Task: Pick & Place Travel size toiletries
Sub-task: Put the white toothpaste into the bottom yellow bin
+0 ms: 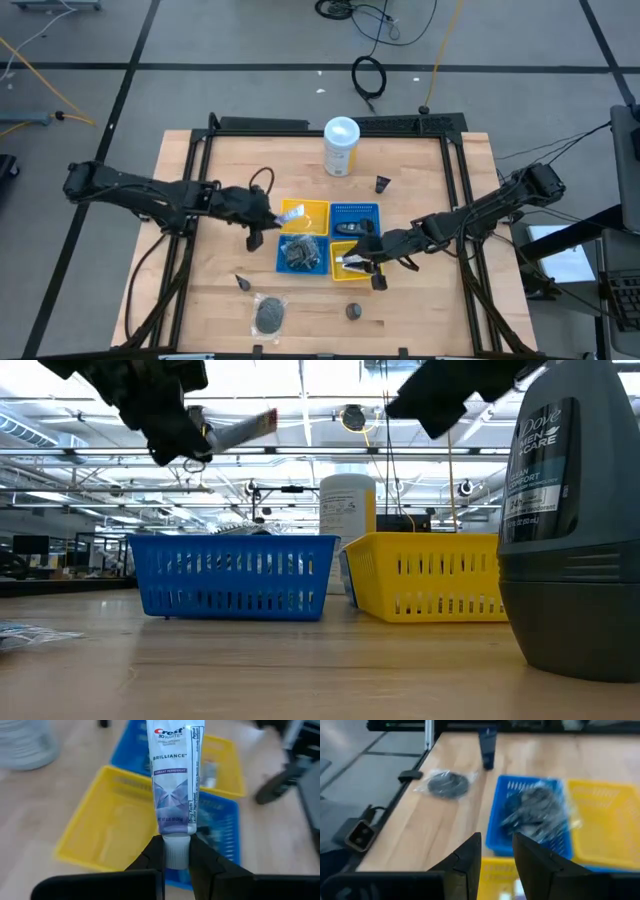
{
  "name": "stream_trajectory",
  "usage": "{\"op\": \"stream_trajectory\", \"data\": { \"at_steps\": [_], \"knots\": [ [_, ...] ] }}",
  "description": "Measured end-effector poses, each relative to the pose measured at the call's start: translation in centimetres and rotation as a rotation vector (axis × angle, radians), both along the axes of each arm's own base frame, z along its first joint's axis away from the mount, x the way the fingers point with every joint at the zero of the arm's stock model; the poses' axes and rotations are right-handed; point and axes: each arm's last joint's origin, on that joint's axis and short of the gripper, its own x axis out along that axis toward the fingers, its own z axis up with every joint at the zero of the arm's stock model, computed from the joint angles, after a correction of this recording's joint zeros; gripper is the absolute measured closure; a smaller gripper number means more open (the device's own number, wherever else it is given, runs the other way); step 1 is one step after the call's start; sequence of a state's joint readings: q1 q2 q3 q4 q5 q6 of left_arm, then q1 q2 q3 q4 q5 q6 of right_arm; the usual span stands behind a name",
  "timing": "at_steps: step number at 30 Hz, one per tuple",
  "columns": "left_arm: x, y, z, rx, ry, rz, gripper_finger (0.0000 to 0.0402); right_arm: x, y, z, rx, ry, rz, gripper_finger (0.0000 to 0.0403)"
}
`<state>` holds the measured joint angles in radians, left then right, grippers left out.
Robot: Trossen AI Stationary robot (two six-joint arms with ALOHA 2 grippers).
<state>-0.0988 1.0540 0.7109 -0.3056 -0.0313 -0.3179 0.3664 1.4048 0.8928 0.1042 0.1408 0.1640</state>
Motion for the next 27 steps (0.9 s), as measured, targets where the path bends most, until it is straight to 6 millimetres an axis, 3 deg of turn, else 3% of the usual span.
{"op": "stream_trajectory", "data": {
  "at_steps": [9, 15, 27],
  "knots": [
    [1.6, -3.1, 0.1, -0.018, -0.117, -0.163, 0.0364, 0.5, -0.4, 0.9, -0.156, -0.128, -0.055, 0.0298],
    [3.3, -4.6, -1.0, -0.074, -0.149, -0.276, 0.0364, 0.8, -0.3, 1.8, -0.209, -0.233, -0.026, 0.0298],
    [5.9, -5.7, -3.0, -0.142, -0.196, -0.383, 0.0364, 0.8, -0.3, 1.9, -0.294, -0.259, 0.013, 0.0298]
  ]
}}
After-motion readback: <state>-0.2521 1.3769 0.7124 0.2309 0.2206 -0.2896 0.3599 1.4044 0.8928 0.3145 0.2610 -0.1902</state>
